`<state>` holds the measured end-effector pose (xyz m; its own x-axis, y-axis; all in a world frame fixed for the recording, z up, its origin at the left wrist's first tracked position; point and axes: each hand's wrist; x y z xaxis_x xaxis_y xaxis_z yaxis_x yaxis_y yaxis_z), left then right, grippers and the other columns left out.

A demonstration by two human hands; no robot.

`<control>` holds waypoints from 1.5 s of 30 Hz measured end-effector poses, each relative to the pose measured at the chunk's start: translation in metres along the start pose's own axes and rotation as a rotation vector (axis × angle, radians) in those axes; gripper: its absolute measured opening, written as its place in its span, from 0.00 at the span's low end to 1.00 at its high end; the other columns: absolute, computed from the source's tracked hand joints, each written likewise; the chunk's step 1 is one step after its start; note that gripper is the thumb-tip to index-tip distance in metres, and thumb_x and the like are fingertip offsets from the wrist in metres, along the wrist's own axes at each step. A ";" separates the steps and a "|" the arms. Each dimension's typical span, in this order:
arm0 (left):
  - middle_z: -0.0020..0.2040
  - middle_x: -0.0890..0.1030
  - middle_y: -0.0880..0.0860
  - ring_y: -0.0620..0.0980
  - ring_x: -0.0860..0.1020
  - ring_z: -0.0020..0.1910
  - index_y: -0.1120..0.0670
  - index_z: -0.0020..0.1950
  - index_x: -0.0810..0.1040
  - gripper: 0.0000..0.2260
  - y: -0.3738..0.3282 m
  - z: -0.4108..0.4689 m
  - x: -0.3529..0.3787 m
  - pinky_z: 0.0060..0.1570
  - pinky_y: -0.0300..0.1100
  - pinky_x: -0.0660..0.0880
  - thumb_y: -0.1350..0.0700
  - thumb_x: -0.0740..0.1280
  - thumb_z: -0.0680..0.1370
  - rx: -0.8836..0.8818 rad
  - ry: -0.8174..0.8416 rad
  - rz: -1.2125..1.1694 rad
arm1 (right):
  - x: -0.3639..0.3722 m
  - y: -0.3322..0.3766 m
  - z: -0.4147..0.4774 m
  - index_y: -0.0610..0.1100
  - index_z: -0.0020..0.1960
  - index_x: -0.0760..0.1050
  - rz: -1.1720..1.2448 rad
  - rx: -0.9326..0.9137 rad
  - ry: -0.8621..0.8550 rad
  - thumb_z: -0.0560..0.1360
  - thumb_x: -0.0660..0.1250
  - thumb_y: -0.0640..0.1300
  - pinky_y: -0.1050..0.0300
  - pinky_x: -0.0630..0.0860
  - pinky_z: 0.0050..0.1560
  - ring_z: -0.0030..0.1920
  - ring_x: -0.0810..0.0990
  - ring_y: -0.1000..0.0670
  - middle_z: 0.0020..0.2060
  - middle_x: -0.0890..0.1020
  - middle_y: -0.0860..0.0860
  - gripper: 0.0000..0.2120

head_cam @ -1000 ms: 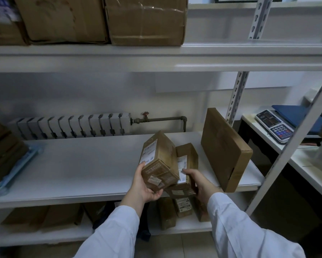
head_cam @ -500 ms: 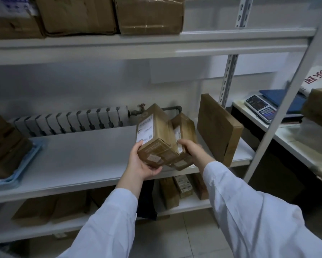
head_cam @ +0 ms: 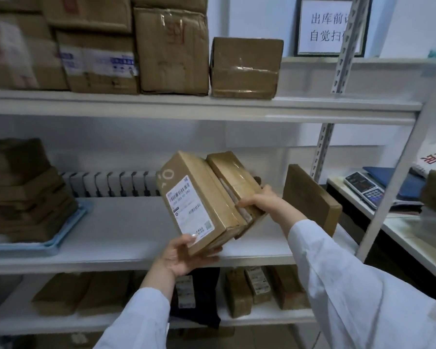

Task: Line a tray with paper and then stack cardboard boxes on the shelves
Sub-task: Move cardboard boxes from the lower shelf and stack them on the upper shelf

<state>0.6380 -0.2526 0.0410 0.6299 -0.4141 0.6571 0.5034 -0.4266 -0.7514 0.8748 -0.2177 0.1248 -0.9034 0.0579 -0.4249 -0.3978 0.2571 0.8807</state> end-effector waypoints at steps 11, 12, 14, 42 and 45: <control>0.53 0.79 0.65 0.68 0.77 0.54 0.59 0.59 0.75 0.38 -0.019 -0.024 0.027 0.56 0.71 0.68 0.67 0.81 0.50 0.271 0.040 0.113 | -0.020 0.064 -0.025 0.50 0.68 0.63 0.040 -0.422 0.291 0.58 0.76 0.45 0.58 0.77 0.48 0.55 0.75 0.51 0.57 0.72 0.51 0.41; 0.53 0.80 0.65 0.69 0.77 0.54 0.59 0.57 0.77 0.36 -0.022 -0.025 0.034 0.56 0.71 0.68 0.66 0.81 0.49 0.296 0.043 0.136 | -0.023 0.068 -0.027 0.51 0.67 0.63 0.046 -0.444 0.296 0.57 0.75 0.45 0.58 0.77 0.48 0.55 0.75 0.51 0.57 0.73 0.51 0.40; 0.52 0.81 0.63 0.66 0.78 0.54 0.56 0.52 0.83 0.31 -0.029 -0.029 0.046 0.56 0.68 0.70 0.64 0.81 0.50 0.349 0.062 0.192 | -0.031 0.073 -0.032 0.52 0.66 0.64 0.059 -0.477 0.322 0.58 0.74 0.45 0.58 0.77 0.48 0.54 0.75 0.50 0.56 0.73 0.51 0.39; 0.52 0.82 0.54 0.57 0.79 0.50 0.49 0.56 0.78 0.28 -0.169 -0.039 0.235 0.48 0.50 0.75 0.42 0.75 0.58 0.673 -0.033 0.397 | -0.088 0.168 -0.083 0.54 0.70 0.62 0.709 -0.761 -0.003 0.64 0.71 0.56 0.53 0.74 0.46 0.57 0.78 0.48 0.61 0.76 0.52 0.37; 0.51 0.82 0.54 0.56 0.77 0.53 0.49 0.55 0.78 0.19 -0.178 -0.036 0.260 0.52 0.53 0.73 0.40 0.64 0.71 0.676 -0.076 0.349 | -0.092 0.178 -0.090 0.55 0.68 0.65 0.795 -0.685 -0.024 0.66 0.69 0.59 0.58 0.69 0.41 0.51 0.78 0.54 0.58 0.78 0.55 0.33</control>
<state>0.6908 -0.3133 0.3473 0.8452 -0.3680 0.3876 0.5053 0.3138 -0.8039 0.8728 -0.2641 0.3397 -0.9439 -0.0088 0.3301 0.2963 -0.4640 0.8348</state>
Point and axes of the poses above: each hand's wrist, its own z-axis towards the middle knuckle, its own x-axis out of the palm, y = z × x
